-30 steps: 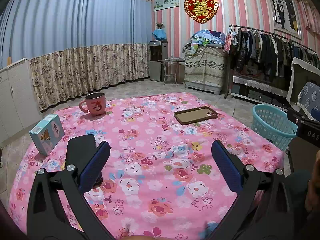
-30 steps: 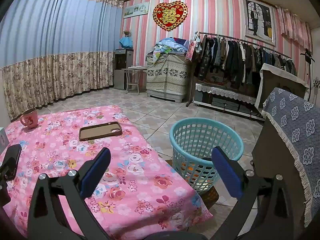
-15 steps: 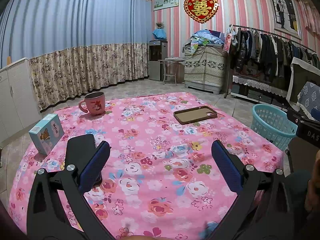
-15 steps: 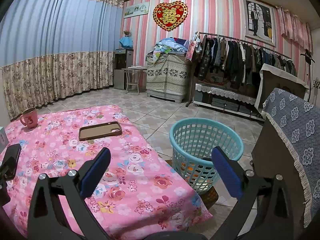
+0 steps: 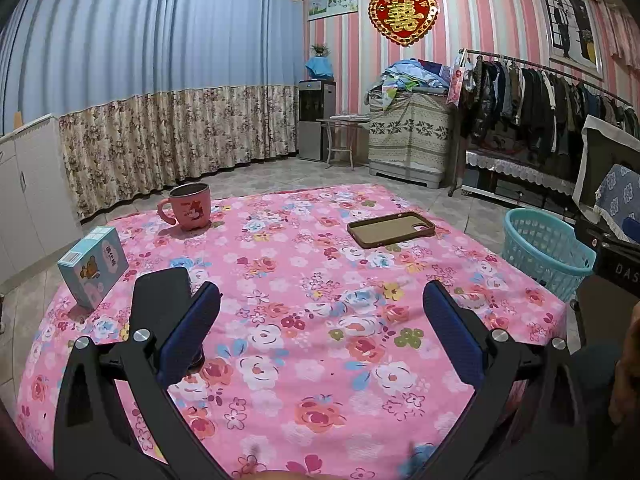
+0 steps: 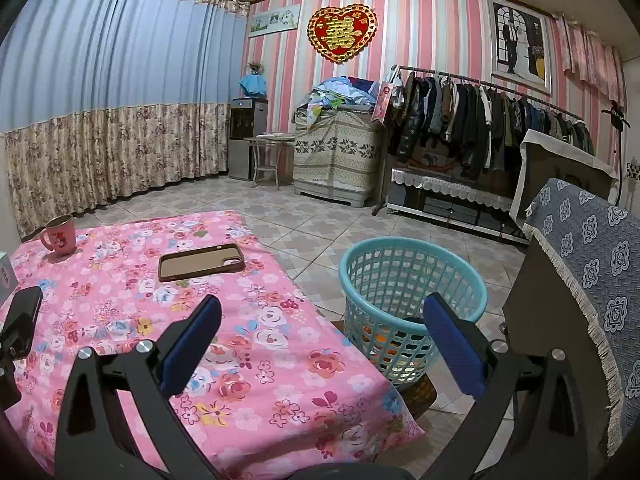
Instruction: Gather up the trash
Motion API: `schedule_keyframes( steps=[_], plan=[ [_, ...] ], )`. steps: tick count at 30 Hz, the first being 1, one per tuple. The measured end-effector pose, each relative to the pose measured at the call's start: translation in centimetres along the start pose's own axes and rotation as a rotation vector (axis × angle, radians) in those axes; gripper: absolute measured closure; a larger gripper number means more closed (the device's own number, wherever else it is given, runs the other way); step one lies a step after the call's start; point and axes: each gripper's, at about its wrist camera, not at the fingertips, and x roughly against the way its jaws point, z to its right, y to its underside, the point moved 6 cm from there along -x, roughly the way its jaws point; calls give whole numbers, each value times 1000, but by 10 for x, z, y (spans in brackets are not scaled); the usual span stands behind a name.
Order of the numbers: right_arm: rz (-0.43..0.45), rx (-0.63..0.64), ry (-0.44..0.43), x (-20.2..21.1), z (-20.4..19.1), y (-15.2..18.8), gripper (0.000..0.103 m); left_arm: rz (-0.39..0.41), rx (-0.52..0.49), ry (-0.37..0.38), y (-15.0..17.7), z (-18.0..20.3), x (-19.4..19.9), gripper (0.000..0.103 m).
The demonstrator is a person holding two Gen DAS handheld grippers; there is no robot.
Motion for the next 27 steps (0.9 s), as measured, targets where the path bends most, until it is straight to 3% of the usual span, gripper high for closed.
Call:
schedule_keyframes(
  steps=[27],
  plan=[
    [4,-3,0,0,0,-2,4,0,0,1,1,1,-1,5]
  ],
)
